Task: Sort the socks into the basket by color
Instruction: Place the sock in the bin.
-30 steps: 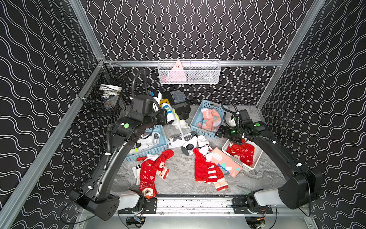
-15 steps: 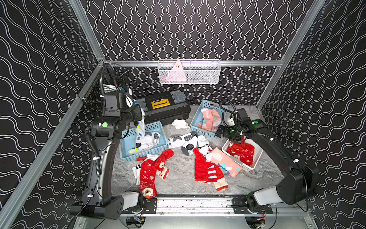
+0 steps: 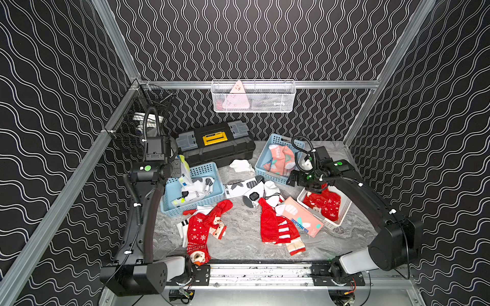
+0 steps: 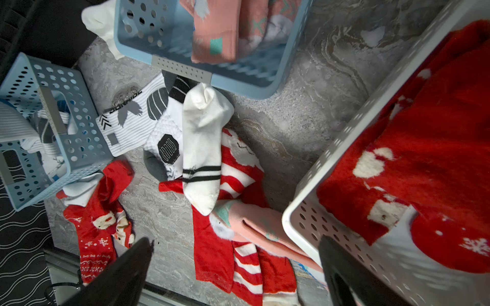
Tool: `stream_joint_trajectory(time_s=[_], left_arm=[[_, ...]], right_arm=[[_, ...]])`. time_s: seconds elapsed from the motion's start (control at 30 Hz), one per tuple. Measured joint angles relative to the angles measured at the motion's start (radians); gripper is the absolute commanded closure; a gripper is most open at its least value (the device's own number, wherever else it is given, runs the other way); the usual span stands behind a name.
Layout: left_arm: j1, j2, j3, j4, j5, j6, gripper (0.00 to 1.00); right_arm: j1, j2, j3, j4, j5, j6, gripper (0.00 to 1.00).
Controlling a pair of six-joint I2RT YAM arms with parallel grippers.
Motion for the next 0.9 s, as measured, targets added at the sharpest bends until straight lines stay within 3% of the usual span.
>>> stream_joint_trajectory(time_s=[0.47,0.8,0.9], left_arm=[[0.002,0.02,-0.294,0.166,0.198,-0.148,1.0],[0.03,0.09,-0.397,0.214,0.22,-0.211,1.0],[0.032,0.095,-0.429,0.232,0.235,-0.215,0.86]], right_arm=[[0.0,-0.024,-0.039,-0.001,0.005,0.0,0.0],[0.0,-0.034,-0.061,-0.001,0.008,0.003,0.0],[0.0,-0.034,-0.065,-0.001,0.008,0.003,0.0]])
